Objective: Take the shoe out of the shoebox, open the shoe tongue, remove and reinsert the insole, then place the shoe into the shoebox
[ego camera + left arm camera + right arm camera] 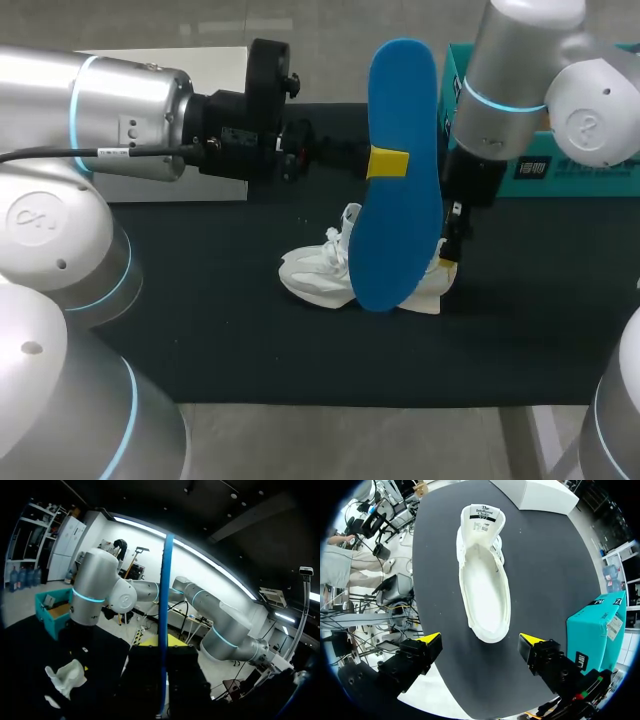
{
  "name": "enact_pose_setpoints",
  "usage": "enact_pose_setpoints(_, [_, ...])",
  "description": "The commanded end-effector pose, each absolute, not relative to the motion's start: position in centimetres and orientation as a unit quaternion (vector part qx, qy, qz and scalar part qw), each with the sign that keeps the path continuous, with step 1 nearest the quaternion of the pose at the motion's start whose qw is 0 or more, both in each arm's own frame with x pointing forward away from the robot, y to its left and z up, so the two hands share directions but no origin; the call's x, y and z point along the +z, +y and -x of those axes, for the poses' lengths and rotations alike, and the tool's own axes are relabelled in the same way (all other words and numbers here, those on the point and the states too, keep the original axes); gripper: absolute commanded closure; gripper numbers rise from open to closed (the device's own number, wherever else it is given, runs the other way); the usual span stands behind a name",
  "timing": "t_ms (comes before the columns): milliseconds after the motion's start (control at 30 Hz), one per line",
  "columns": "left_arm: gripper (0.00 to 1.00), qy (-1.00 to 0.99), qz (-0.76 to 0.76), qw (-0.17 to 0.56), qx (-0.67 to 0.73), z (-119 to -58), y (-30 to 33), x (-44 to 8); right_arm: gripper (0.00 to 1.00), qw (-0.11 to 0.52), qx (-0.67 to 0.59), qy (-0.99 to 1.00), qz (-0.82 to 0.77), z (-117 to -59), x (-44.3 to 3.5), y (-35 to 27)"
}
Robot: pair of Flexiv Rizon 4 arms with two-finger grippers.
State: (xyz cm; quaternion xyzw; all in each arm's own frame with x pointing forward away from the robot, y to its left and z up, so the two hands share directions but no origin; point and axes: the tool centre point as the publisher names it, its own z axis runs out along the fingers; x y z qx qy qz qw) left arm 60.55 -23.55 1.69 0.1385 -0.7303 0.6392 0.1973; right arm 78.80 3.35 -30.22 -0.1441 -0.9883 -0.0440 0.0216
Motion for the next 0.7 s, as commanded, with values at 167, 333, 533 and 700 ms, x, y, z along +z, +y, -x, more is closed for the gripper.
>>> enact_pose_setpoints(167, [1.00,-0.729,-0.138,0.198,0.640,-60.6,-23.8,1.6,0.00,0.020,-0.043,-0.988,0.144,-78.7,-30.3,3.4])
enact_pose_setpoints(333, [1.00,-0.729,-0.138,0.198,0.640,-60.6,-23.8,1.6,0.00,0.020,-0.043,-0.988,0.144,-78.7,-30.3,3.4])
enact_pose_setpoints(533, [1.00,-0.729,-0.138,0.198,0.640,-60.6,-23.8,1.6,0.00,0.020,-0.043,-0.988,0.144,-78.7,-30.3,3.4])
enact_pose_setpoints(700, [1.00,-0.729,-0.138,0.198,0.640,-60.6,-23.8,1.6,0.00,0.033,-0.023,-0.988,0.149,-80.5,-30.8,4.5])
